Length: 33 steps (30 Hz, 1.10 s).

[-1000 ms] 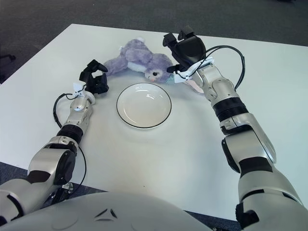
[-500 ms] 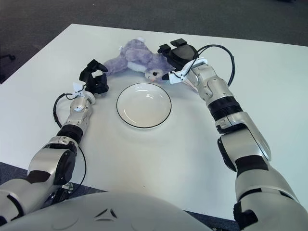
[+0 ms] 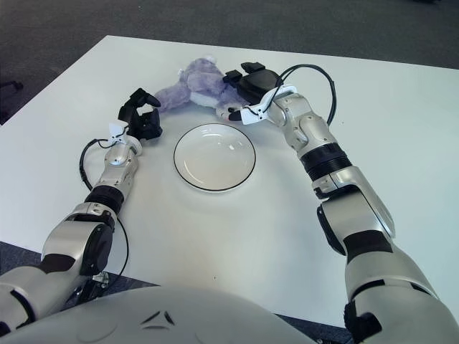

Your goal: Put the doll into the plate.

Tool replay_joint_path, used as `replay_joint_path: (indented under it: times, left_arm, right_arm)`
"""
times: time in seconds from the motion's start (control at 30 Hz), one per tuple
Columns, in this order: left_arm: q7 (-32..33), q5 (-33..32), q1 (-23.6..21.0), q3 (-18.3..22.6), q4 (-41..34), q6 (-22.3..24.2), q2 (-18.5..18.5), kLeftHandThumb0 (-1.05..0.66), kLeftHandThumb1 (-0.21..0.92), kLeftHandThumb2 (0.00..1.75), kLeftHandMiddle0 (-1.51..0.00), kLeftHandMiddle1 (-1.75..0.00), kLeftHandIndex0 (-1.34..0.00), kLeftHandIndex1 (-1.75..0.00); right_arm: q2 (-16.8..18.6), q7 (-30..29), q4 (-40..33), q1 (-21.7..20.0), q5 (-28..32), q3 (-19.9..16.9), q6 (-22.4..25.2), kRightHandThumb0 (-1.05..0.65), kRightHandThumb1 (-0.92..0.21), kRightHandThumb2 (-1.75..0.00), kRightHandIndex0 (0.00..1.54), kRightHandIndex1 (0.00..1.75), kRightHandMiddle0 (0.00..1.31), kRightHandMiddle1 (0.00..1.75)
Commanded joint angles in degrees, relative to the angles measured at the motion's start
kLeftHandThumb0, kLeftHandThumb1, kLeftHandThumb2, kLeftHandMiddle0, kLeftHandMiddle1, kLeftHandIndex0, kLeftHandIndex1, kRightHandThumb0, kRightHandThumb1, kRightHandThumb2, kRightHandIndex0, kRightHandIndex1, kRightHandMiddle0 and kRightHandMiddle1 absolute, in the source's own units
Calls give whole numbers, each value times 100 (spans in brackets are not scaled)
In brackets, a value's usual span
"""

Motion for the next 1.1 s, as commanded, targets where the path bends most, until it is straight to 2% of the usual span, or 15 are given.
replay_joint_path:
  times: [0.0,0.47,0.87,1.07]
  left_arm:
    - [65,154,774,-85,450,-91,-144,-45,41,120,-125,-175,-54,-175]
    - [130,175,770,-107,445,-88,-132,-45,41,120,-126,-175,-54,-175]
    - [225,171,786,-109,419,-91,-155,-45,41,120,-126,-175,-53,-175]
    - [204,150,801,-102,408,-154,-152,-44,43,118,-125,-175,-52,-175]
  right_arm:
    - [110,37,25,-28,90,58,51,-105,-92,-72,0,0,0,38]
    - [467,-48,450,-210,111,163,256,-102,-92,-67,0,0,0,34]
    - [725,-213,1073,-436,127,227,288,-104,-92,-68,0,0,0,41]
    - [889,-680,1839,-514,156,296,187,-105,-92,-68,0,0,0,44]
